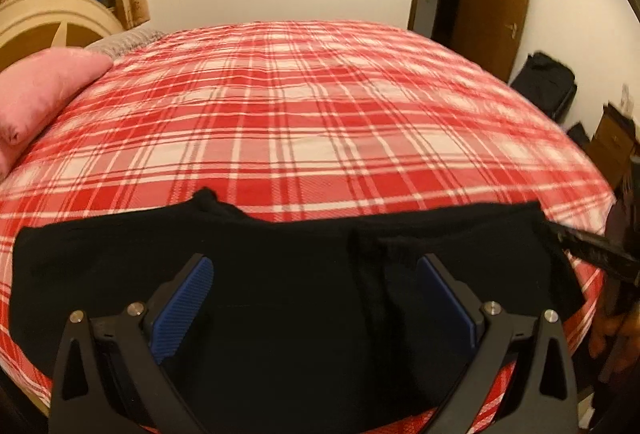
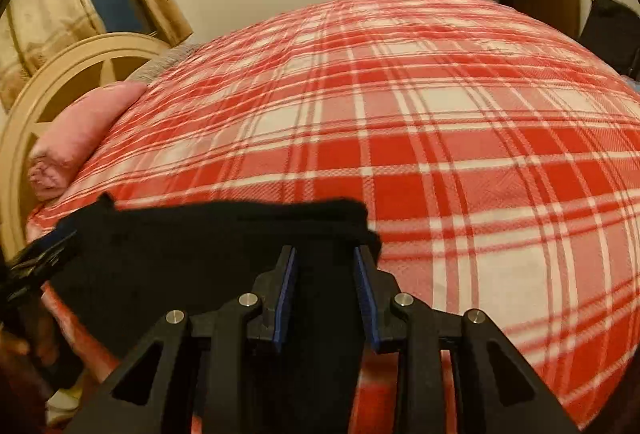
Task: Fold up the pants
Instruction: 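Grasp the folded pants edge with the right gripper while the left gripper lifts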
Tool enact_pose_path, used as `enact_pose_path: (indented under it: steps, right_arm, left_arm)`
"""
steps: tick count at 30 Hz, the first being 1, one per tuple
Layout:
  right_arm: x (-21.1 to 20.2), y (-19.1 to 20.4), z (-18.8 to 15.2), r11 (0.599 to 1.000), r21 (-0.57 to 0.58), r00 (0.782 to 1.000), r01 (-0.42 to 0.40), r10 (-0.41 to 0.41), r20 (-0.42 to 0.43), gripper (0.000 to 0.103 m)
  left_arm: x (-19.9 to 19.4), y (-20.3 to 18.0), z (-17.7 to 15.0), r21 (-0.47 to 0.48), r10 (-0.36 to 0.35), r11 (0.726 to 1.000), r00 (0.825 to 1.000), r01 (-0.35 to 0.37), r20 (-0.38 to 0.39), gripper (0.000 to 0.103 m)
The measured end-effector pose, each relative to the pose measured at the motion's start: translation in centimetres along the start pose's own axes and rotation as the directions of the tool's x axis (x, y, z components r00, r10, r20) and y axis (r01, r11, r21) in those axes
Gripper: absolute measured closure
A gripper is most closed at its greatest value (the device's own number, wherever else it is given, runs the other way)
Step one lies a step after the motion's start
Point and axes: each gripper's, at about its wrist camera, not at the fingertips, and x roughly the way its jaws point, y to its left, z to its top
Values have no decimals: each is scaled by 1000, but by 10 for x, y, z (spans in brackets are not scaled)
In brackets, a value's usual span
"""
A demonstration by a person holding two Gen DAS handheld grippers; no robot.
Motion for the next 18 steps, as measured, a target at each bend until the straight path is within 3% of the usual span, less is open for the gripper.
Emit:
enact_pose_path:
  steps: [6, 9, 11, 14, 15, 18]
  right_arm:
    - [-5, 0, 14, 999, 27, 1000, 21, -21, 1, 70]
    - [-40, 9, 15, 998, 47, 989, -38, 31, 147, 70]
    - [-51, 29, 17, 998, -9, 980, -58, 59, 189, 67]
    - [-42, 64, 21, 987, -69, 976, -143, 153, 154, 64]
    - [-37, 74, 21, 982, -84, 974, -169, 180, 137, 64]
    - [-25, 104, 16, 964, -120, 965, -236, 247, 89, 64]
  left_arm:
    - [-14, 34, -7, -49, 95, 994, 995, -93, 22, 0]
    - [-31, 78, -21, -109, 206, 974, 978, -201, 37, 0]
    - [-47, 116, -34, -185, 299, 940, 953, -286, 41, 0]
    - [-69, 173, -58, -328, 415, 860, 910, -390, 8, 0]
    - [-76, 192, -66, -386, 443, 826, 896, -411, -6, 0]
    - [-90, 227, -88, -520, 470, 751, 883, -407, -12, 0]
